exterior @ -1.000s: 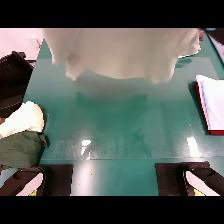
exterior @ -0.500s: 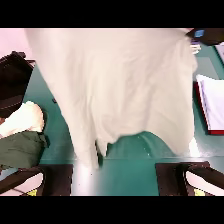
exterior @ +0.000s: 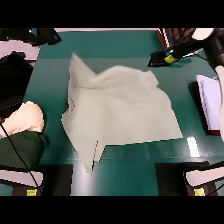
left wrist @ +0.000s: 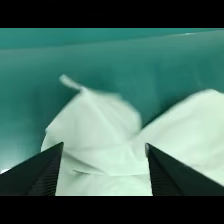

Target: Fold the shirts.

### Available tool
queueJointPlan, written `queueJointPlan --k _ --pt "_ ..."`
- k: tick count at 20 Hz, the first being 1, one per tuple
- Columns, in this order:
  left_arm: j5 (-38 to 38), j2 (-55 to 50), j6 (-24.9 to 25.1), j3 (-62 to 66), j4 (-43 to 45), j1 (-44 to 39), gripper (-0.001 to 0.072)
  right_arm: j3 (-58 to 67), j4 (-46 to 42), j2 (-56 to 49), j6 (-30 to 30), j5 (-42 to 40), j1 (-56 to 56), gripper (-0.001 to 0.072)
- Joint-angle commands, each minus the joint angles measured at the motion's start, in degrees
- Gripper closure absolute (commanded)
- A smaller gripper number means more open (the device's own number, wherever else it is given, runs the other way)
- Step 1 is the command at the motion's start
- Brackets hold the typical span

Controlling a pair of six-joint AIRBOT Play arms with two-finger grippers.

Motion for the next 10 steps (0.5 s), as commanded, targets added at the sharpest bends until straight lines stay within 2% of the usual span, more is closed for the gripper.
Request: queueJointPlan --k 1,3,5,8,10 --pt "-7.67 -0.2 -2.36 -0.07 3.45 2.62 0.0102 -0.17 -0.17 -1.95 -0.55 2.95 -1.09 0.0367" --pt "-16.24 0.72 -2.1 -1.18 3.85 5.18 0.0102 -3.02 0.04 0.9 -2.32 5.09 -1.16 0.0376" --pt "-18.18 3.58 -2.14 -8.55 3.65 6.58 0.0101 -8.87 2.95 5.49 -3.52 4.42 -1.14 0.0376" --pt "-13.81 13.35 -2.14 -30.4 3.58 6.16 0.0101 -19.28 8.68 13.44 -4.2 1.55 -1.14 0.0376" --pt "-8.83 22.03 -3.23 -48.5 3.39 5.99 0.0101 -25.2 8.76 18.16 -4.2 -1.03 -1.14 0.0376"
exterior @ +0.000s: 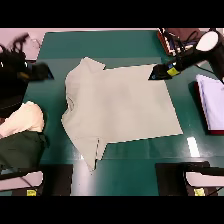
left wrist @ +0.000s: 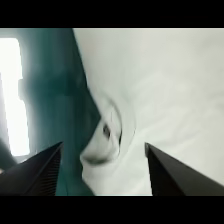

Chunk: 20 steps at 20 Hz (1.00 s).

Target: Fold the shirts.

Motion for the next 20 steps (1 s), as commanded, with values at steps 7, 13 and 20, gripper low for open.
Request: queueJointPlan --k 7,13,20 --pt "8.39 27.36 -1.62 -51.52 -10.1 0.2 0.0102 -17.55 2.73 15.5 -0.46 -8.94 -0.04 0.0376" --pt "12.57 27.43 0.09 -57.92 -16.57 -4.2 0.0102 -17.53 2.84 17.4 -0.33 -9.31 -0.04 0.0376" --pt "20.63 27.02 -7.96 -59.8 -16.74 -18.93 0.0104 -17.51 2.73 17.49 0.24 -8.81 -0.13 0.0376"
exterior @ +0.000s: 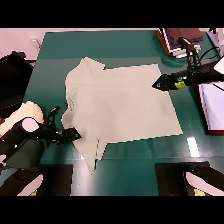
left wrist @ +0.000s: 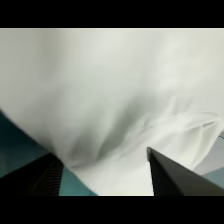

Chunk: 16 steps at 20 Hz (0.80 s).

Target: Fold the shirts.

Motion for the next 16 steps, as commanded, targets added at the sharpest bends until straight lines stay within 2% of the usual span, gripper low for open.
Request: queueJointPlan --k 1,2,3,6,9,10,11,12,15,16 --pt "2.54 -0.13 -2.95 -0.79 -0.76 -3.98 0.023 -0.02 -0.04 0.22 0.2 1.22 -0.52 0.0376" --pt "2.36 -0.13 -2.6 -0.2 -0.74 -3.93 0.0542 -0.04 -0.15 0.2 0.15 2.99 -1.55 0.0377" --pt "2.23 -0.13 -2.21 0.81 -0.44 -3.93 0.067 -0.07 -0.63 0.2 0.07 5.11 -3.02 0.0376" --pt "0.2 0.11 -2.1 6.05 2.19 -3.93 0.0674 -1.36 -2.19 0.61 -0.76 13.11 -10.91 0.0376" --pt "-1.07 0.11 -1.18 12.17 4.55 -3.93 0.0682 -11.52 -7.78 4.68 -0.94 13.55 -21.33 0.0374" --pt "-1.05 0.09 -1.16 13.68 4.59 -3.93 0.0682 -16.35 -9.42 6.23 -0.94 13.0 -25.73 0.0328" --pt "-1.03 0.09 -1.14 14.93 4.59 -3.93 0.0682 -20.87 -9.73 7.32 -0.94 12.72 -30.05 0.0213" --pt "-0.68 0.09 -1.14 15.74 4.59 -3.93 0.0682 -25.18 -9.51 7.93 -0.94 12.66 -34.62 0.0183" --pt "0.42 0.04 -1.2 15.85 4.57 -3.93 0.0682 -35.47 -8.83 6.86 -2.03 11.8 -46.01 0.0194" --pt "0.33 0.04 -1.22 15.85 4.57 -3.96 0.0682 -37.77 -7.52 5.99 -3.26 11.47 -48.3 0.0226"
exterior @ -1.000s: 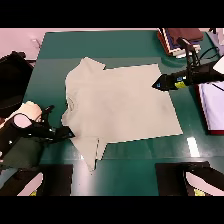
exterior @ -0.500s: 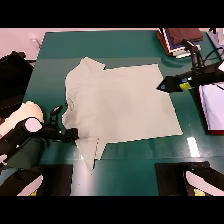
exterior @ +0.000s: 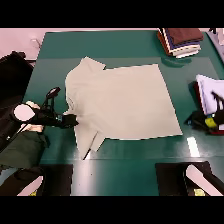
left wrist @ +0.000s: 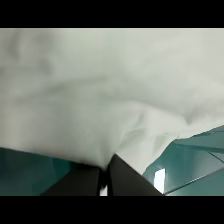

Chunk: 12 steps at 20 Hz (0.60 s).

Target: Fold the shirts.

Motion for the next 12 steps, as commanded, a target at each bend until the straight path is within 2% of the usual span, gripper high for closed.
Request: queueJointPlan --k 1,2,7,10,12 --pt "0.35 0.0 0.13 1.05 0.33 0.0 0.0682 -10.01 2.91 -1.44 -3.17 -0.9 -10.29 0.0231" --pt "0.37 -0.02 0.13 1.05 0.31 -0.02 0.0682 -11.26 5.55 -2.51 -4.15 -1.92 -10.84 0.0261" --pt "0.07 0.0 0.11 1.05 0.31 -0.02 0.0682 -12.41 14.51 -7.23 -5.03 -11.1 -4.83 0.0283" --pt "0.09 0.0 0.11 1.05 0.31 0.0 0.0682 -9.9 17.03 -9.51 -5.03 -15.98 3.13 0.0478" --pt "-0.02 0.02 0.13 1.44 0.33 0.0 0.0683 -6.54 16.9 -9.25 -5.05 -17.14 8.87 0.0664"
